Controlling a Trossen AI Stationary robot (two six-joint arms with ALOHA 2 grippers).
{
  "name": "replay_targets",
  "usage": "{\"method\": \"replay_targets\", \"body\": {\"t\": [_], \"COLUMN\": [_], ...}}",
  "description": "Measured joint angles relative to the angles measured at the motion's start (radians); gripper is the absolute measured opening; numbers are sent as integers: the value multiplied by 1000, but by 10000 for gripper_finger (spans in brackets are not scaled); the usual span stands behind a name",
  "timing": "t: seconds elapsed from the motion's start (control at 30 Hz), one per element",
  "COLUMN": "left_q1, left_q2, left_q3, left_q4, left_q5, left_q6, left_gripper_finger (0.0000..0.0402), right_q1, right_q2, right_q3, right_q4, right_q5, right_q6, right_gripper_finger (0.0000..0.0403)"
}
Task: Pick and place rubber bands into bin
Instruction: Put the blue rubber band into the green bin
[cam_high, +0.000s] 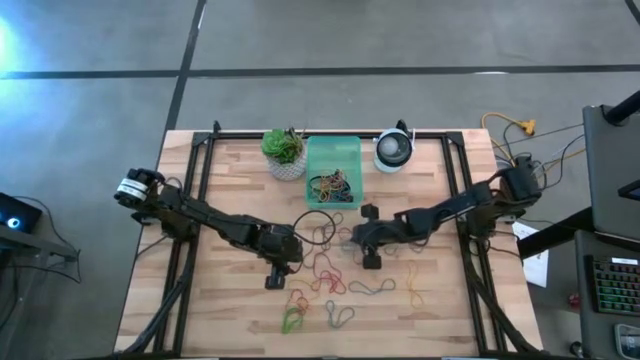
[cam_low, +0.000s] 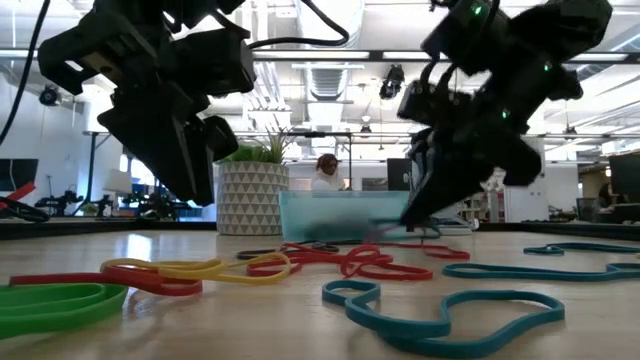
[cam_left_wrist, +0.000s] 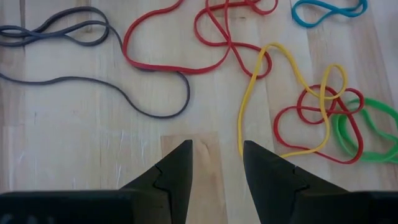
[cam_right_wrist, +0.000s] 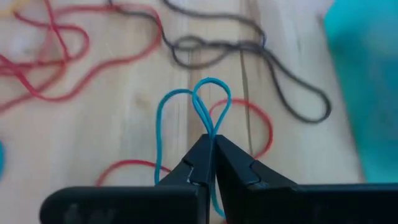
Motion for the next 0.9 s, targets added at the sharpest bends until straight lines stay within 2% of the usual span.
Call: {"method": "replay_targets", "body": {"t": [0.37,0.53,0.67,0.77,0.9], "left_q1": [0,0,0,0,0], "left_q2": [0,0,0,0,0], "left_q3": [0,0,0,-1,-1], "left_q4": [1,1,2,2,5], "left_q5": [0,0,0,0,0], "left_q6": [-2,-1,-2,-5,-5], "left_gripper_finger": [125,125,125,125,125], "right_q1": [15,20,21,5,10], "right_q2": [-192,-230,-228,-225,-225], "right_q3": [0,0,0,1,1], "right_q4": [7,-1,-97,-308,-425], "right_q5": [23,-59,-3,47,59], "right_q6": [-30,41,218,379,477], "right_gripper_finger": [9,9,9,9,9]}}
